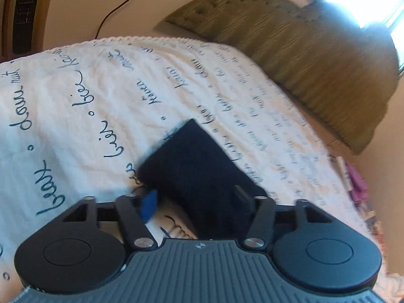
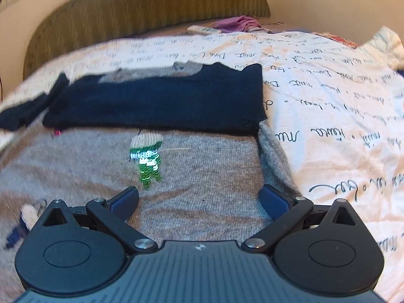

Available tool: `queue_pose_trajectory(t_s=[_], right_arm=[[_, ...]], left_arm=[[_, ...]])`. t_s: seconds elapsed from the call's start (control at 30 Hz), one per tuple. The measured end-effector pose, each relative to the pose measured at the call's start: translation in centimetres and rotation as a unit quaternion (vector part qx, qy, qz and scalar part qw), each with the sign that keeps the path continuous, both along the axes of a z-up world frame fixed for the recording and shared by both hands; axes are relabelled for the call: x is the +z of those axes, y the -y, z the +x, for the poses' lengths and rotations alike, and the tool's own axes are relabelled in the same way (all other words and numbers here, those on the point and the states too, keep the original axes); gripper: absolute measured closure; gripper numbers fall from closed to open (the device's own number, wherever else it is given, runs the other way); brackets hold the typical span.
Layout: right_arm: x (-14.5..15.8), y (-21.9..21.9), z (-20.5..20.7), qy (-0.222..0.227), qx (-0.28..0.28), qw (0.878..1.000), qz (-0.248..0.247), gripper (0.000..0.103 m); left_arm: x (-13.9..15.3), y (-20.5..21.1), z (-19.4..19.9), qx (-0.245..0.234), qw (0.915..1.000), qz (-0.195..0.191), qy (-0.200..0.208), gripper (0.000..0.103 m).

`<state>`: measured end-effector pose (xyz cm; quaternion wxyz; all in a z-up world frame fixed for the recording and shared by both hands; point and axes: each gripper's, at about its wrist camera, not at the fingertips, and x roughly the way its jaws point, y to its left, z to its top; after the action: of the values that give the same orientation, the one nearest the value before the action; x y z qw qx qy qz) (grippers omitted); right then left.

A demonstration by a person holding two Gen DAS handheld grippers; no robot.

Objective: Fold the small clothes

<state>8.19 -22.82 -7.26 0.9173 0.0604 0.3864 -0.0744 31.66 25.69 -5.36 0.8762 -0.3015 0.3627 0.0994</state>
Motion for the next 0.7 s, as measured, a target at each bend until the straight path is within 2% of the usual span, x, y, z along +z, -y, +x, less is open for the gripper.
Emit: queue_pose_trajectory(t_s=[0.03, 0.07, 0.1, 0.23, 0.3, 0.37, 0.4, 0.47, 0.57, 0.63, 0.7], right_arm=[[0.2, -0.3, 0.2, -0.005, -0.002, 1.000, -0.004, 0.000], [0.6, -0.5, 0.2, -0.001, -0.001, 1.000, -0.007, 0.000], [1.0, -0.8, 0.0, 0.011, 0.001, 1.000, -0.013, 0.000], [3.5, -3.2, -1.0, 0.115, 0.060, 0.990, -0.063, 0.000], [4.9, -3.7, -0.6, 0.142, 0.094, 0.985, -0.043, 0.000], [6.1, -3.7, 0.6, 0.143, 0.122, 0.982, -0.001, 0.000], [6.4, -3.6, 1.3, 0.144, 0.128, 0.981, 0.017, 0.000], [7.1, -3.1, 2.9, 0.144, 0.128, 0.980, 0.044, 0.000], [7.3, -2.6, 5.3, 0.136, 0.130, 0.978, 0.085, 0.000], [7.3, -1.6, 6.8, 0.125, 0.130, 0.973, 0.141, 0.000], [6.9, -0.5, 8.8, 0.103, 0.123, 0.963, 0.217, 0.000]], left_arm=[[-0.1, 0.4, 0.2, 0.005, 0.9995, 0.031, 0.003, 0.064], [0.0, 0.9, 0.3, 0.004, 0.9984, 0.056, 0.001, 0.086], [0.0, 1.4, 0.5, -0.007, 0.9975, 0.070, 0.001, 0.092], [0.6, 3.2, 0.4, -0.025, 0.9909, 0.132, 0.008, 0.098], [1.5, 4.0, -0.2, -0.028, 0.9874, 0.154, 0.025, 0.098], [3.2, 5.8, -1.5, -0.044, 0.9791, 0.189, 0.063, 0.098], [4.2, 7.1, -2.4, -0.058, 0.9719, 0.211, 0.087, 0.098], [5.8, 10.8, -4.6, -0.100, 0.9511, 0.254, 0.145, 0.098], [6.7, 16.9, -8.1, -0.182, 0.9108, 0.299, 0.219, 0.098], [6.1, 20.9, -9.9, -0.235, 0.8839, 0.320, 0.248, 0.098], [4.8, 24.1, -11.2, -0.277, 0.8683, 0.324, 0.253, 0.098]])
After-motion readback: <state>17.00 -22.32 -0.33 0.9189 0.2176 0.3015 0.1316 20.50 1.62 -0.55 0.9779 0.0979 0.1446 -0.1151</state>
